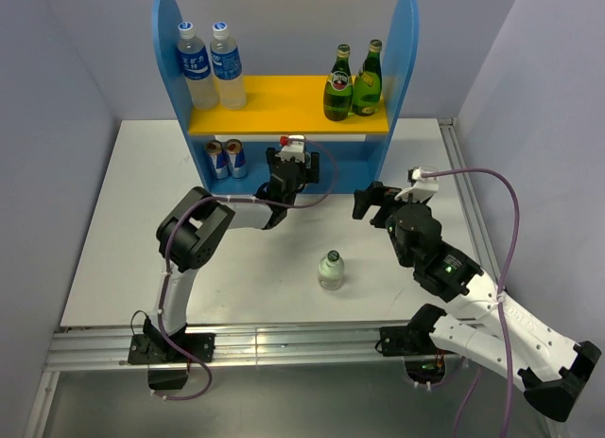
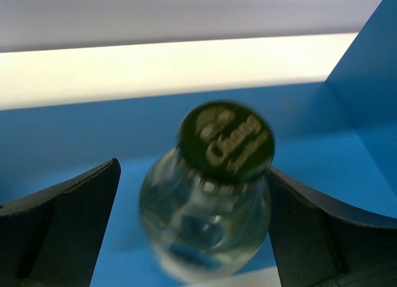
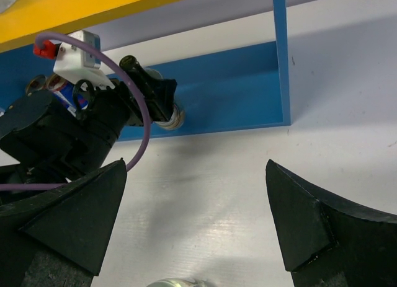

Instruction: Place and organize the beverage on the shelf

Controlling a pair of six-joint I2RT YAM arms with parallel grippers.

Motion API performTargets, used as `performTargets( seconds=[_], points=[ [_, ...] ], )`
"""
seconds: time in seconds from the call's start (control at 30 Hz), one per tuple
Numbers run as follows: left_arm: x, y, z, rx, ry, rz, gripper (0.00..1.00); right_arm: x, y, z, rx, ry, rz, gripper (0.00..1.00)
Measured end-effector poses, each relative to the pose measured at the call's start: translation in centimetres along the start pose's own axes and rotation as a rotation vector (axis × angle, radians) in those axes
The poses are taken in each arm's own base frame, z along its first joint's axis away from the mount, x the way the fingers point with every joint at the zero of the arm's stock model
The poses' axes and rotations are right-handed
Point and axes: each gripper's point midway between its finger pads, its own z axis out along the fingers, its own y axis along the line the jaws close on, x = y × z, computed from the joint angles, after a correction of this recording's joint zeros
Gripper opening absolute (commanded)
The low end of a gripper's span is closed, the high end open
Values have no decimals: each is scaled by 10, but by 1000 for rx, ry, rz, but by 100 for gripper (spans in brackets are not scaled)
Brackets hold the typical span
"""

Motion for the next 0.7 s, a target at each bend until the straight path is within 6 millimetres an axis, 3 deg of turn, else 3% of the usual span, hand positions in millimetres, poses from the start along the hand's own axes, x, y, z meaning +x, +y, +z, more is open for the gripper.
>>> performTargets(
  seconds=[0.17, 0.43, 0.57, 0.7],
  points=[
    [-5, 3, -14, -5, 2, 5, 99, -4, 0, -3, -6, -10, 9, 100],
    [-39, 0, -38, 22, -42, -32, 99, -3, -2, -5, -10, -13, 14, 100],
    [-33, 1, -53, 44, -11, -33, 99, -3, -2, -6, -11, -16, 17, 100],
    [-18, 9, -93, 52, 56, 11, 99, -5, -3, -7, -14, -22, 23, 100]
  ],
)
